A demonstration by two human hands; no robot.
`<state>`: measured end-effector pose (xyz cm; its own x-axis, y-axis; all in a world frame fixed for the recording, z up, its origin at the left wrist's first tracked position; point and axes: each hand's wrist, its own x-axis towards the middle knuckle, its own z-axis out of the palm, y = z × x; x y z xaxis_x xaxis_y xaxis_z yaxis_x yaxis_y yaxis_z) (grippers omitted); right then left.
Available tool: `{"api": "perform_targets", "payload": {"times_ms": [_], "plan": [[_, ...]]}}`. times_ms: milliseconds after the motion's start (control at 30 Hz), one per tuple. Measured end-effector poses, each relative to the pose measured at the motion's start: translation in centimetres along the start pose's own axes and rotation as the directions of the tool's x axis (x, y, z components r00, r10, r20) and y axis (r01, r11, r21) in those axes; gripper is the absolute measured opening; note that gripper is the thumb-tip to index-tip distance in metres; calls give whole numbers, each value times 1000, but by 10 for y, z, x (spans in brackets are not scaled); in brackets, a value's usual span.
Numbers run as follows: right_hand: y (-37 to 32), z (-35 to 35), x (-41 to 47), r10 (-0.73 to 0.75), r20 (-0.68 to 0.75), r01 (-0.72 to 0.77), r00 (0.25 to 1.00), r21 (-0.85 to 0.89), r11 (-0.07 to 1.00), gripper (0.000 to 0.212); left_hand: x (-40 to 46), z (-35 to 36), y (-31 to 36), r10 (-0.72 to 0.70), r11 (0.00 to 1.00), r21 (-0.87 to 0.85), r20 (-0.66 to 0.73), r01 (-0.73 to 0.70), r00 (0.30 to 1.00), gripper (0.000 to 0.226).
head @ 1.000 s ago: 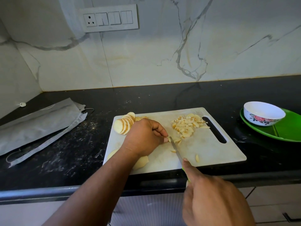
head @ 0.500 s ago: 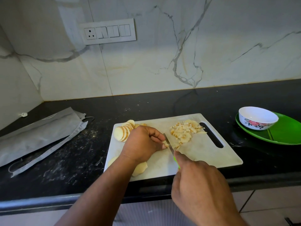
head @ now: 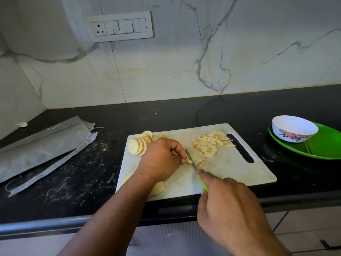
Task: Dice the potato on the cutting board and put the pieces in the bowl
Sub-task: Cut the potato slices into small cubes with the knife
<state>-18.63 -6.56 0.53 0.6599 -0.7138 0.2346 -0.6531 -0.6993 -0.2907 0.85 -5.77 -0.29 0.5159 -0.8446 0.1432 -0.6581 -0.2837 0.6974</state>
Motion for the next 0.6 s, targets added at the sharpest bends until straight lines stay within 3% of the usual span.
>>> {"api": "perform_targets", "payload": {"times_ms": [267, 433, 533, 600], "plan": [[5, -8, -20, -12, 107, 7, 994, 46, 999, 68, 1, 2, 3, 14, 999, 48, -3, -14, 1000, 27], [8, -12, -19, 50, 9, -51, 999, 109, 993, 57, -2, 3, -4, 58, 998, 1, -59, -58, 997, 23], [10, -9, -12, 63, -52, -56, 997, 129, 990, 56, -6, 2, 2, 55, 986, -153, -78, -67, 995, 11], [9, -9, -7, 47, -92, -34, 995, 143, 989, 52, -9, 1, 6, 63, 977, -201, -53, -73, 997, 17]]}}
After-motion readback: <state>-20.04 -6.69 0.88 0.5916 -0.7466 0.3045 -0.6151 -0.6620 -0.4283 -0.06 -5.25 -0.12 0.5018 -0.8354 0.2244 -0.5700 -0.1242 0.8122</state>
